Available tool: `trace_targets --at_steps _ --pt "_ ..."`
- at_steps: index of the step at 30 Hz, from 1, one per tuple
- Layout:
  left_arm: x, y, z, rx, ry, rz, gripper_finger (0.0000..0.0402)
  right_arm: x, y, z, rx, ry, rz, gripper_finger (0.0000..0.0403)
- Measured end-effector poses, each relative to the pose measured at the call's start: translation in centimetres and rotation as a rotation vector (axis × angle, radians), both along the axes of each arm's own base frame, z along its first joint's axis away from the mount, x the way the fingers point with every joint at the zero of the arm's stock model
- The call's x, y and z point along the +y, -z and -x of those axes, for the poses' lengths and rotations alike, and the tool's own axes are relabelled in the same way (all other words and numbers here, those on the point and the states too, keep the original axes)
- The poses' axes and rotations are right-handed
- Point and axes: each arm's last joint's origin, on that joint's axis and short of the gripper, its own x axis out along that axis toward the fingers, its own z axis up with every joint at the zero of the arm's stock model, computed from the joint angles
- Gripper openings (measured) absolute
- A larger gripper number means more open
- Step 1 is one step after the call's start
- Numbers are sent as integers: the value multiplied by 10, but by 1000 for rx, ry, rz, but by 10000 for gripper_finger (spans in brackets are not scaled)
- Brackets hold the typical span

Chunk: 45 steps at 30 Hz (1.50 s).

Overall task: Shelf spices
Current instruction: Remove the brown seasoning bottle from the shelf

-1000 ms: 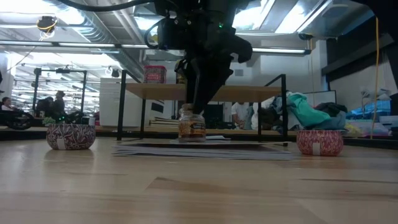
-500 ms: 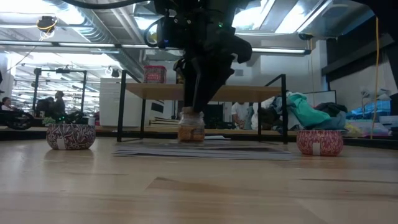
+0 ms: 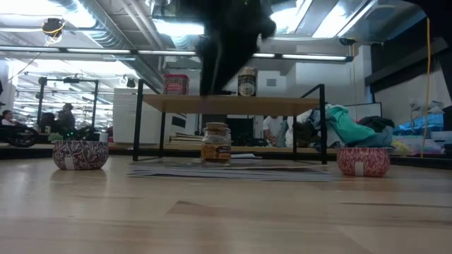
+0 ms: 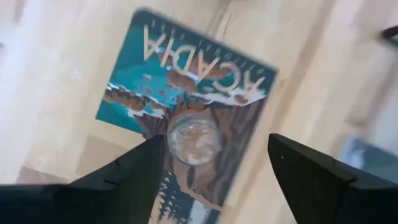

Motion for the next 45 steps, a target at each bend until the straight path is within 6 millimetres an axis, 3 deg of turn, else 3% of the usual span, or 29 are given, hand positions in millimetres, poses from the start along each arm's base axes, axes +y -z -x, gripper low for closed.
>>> trace_targets --at_steps 8,13,16,27,31,35,45 --pt "0 1 0 7 0 0 196 -15 -102 14 -251 -13 299 291" --pt "0 1 0 12 -1 1 196 -51 -146 39 -371 57 440 292" --pt "0 1 0 15 -1 0 196 -76 -162 53 -397 132 461 292" --pt "0 3 1 28 -3 4 196 -177 -170 80 -381 353 460 292" --pt "0 3 1 28 -3 5 196 -205 -173 89 -404 432 474 292" --pt "0 3 1 29 -2 3 196 -220 -173 95 -400 475 487 292" --pt "1 3 1 30 -16 -16 196 -222 -172 94 -406 501 483 292"
